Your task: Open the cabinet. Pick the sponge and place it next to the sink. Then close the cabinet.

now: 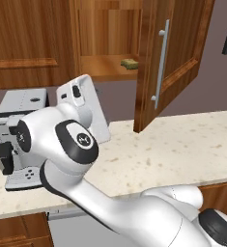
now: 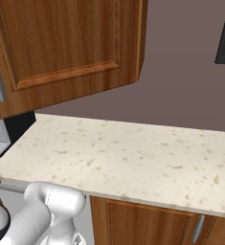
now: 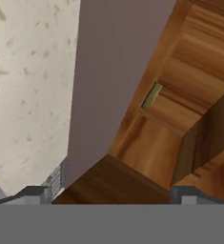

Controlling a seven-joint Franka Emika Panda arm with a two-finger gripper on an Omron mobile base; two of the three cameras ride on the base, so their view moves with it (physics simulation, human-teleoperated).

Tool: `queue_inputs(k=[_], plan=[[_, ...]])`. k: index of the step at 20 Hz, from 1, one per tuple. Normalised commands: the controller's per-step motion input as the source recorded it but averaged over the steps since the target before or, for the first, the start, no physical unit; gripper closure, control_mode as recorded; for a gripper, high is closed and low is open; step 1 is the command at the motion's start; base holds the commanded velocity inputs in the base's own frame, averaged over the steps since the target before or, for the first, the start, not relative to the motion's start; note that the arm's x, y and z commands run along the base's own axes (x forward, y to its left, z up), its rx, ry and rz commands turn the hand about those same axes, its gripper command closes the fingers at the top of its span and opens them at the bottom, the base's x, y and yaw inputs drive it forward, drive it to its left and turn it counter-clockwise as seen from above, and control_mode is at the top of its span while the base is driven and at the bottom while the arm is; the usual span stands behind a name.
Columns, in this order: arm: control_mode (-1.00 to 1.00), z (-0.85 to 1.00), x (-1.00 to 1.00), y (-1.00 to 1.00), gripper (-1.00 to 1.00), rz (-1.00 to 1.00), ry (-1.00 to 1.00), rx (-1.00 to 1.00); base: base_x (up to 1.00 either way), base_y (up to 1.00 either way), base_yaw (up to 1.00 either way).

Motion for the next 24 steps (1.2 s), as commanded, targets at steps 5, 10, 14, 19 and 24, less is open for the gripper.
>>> queue_inputs(k=[5, 10, 14, 19, 24], plan=[[-1.00, 0.00, 0.16, -0.01, -1.00, -0.06, 0.00, -0.14, 0.00, 0.00, 0.00], [-1.00, 0.09, 0.05, -0.02, -1.00, -0.13, 0.00, -0.06, 0.00, 0.00, 0.00], [-1.00, 0.25, 0.00, -0.05, -1.00, -0.18, 0.00, 0.00, 0.00, 0.00, 0.00], [-1.00, 0.27, 0.00, -0.01, -1.00, -0.16, 0.00, 0.00, 0.00, 0.00, 0.00], [-1.00, 0.12, 0.00, 0.00, -1.00, -0.13, -0.03, 0.00, 0.00, 0.00, 0.00]])
